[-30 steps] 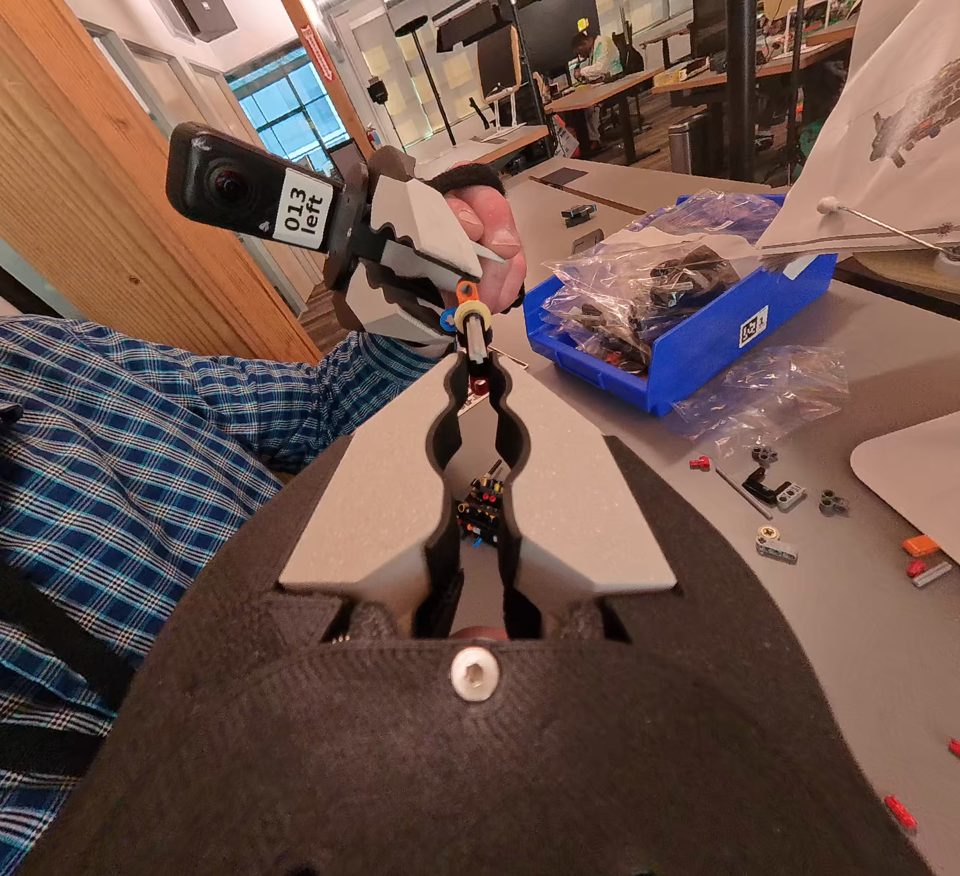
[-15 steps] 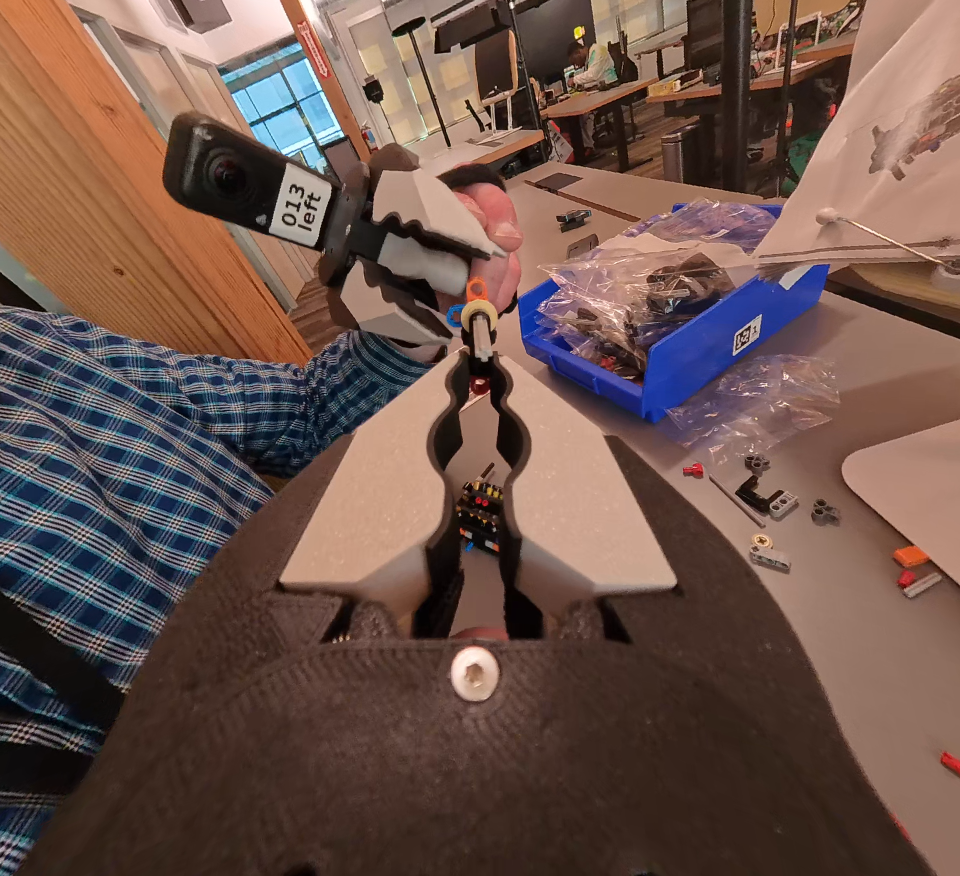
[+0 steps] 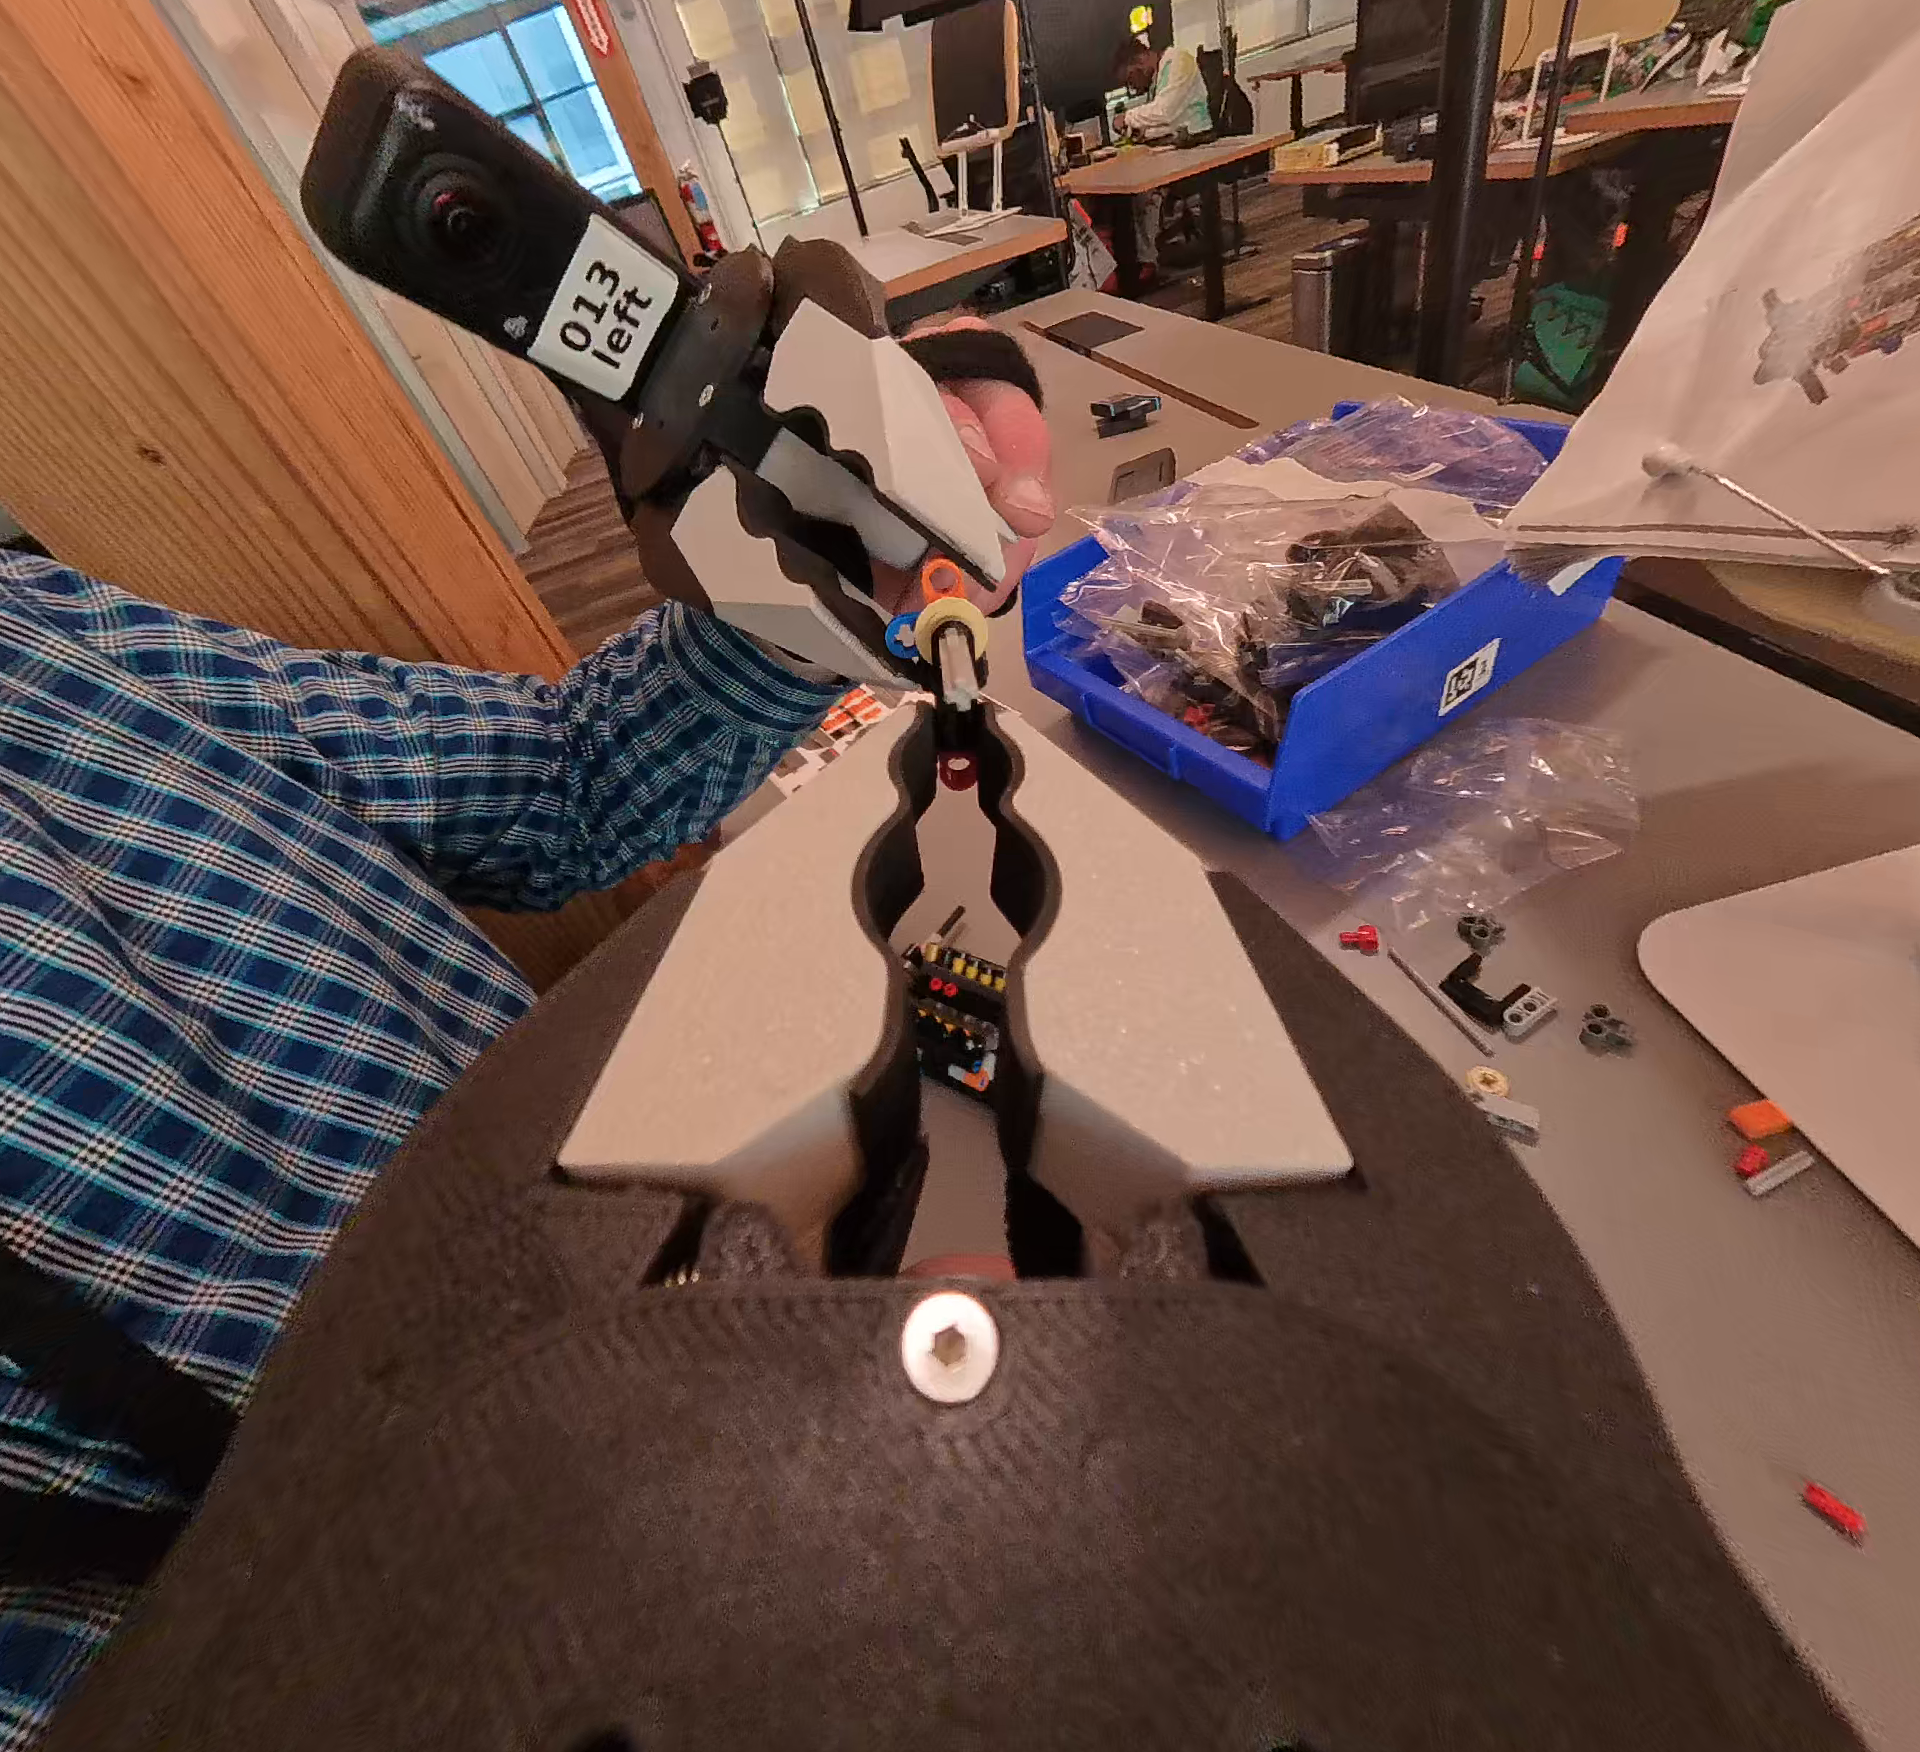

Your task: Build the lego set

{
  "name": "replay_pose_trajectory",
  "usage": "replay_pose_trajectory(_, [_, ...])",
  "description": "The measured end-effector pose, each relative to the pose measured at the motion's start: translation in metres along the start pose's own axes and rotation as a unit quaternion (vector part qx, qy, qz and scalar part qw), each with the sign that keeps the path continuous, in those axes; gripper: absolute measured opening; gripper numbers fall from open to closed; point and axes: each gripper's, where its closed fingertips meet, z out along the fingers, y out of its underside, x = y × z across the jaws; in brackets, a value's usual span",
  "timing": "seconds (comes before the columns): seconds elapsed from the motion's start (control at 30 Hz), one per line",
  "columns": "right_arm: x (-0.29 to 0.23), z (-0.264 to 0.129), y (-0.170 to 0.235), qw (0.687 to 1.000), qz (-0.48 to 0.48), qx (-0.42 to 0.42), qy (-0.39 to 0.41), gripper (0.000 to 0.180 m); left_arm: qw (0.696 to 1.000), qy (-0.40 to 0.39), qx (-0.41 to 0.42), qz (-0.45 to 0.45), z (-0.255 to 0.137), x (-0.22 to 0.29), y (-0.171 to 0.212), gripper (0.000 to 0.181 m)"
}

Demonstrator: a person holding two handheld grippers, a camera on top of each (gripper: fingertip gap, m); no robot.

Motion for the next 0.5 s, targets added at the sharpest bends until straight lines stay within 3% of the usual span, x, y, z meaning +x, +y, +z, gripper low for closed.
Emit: replay_pose_trajectory(0.5, [-0.0026, 0.0005, -0.0003, 0.999, 0.046, 0.009, -0.023, 0.005, 0.993, -0.049, -0.019, 0.104, -0.0021, 0.0018, -0.0018, 0.018])
